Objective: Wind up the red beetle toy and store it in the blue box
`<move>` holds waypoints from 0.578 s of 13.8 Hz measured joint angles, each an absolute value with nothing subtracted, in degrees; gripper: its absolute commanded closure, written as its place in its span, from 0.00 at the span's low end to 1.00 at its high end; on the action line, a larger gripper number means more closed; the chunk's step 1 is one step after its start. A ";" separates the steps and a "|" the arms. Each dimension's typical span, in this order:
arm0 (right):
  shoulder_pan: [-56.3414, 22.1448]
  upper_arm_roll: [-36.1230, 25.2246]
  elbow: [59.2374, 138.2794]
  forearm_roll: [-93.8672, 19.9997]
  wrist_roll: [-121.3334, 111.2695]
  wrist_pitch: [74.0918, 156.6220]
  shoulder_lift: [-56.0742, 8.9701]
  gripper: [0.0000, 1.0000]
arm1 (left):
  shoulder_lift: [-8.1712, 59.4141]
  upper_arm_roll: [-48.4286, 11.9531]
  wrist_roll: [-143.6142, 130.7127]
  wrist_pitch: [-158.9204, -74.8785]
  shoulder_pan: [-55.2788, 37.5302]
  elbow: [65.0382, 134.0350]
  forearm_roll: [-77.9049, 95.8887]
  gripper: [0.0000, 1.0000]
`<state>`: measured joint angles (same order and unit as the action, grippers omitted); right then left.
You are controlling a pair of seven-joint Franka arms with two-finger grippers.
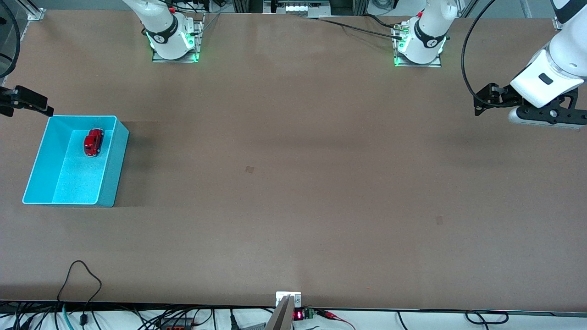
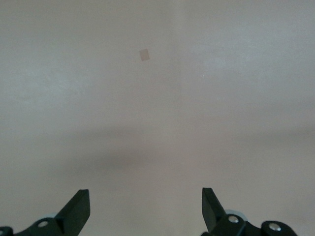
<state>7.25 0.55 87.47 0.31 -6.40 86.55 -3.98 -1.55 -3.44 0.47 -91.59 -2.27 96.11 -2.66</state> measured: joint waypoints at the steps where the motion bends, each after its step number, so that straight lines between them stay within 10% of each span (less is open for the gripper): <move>1: 7.03 0.65 87.47 0.30 -4.89 86.12 -3.79 0.00 | -1.55 -3.44 0.47 -91.59 -2.27 96.11 -2.66 0.00; 8: 6.35 2.16 87.47 0.30 -1.08 84.64 -3.26 0.00 | -0.72 -3.44 0.47 -92.78 -2.26 96.06 -2.66 0.00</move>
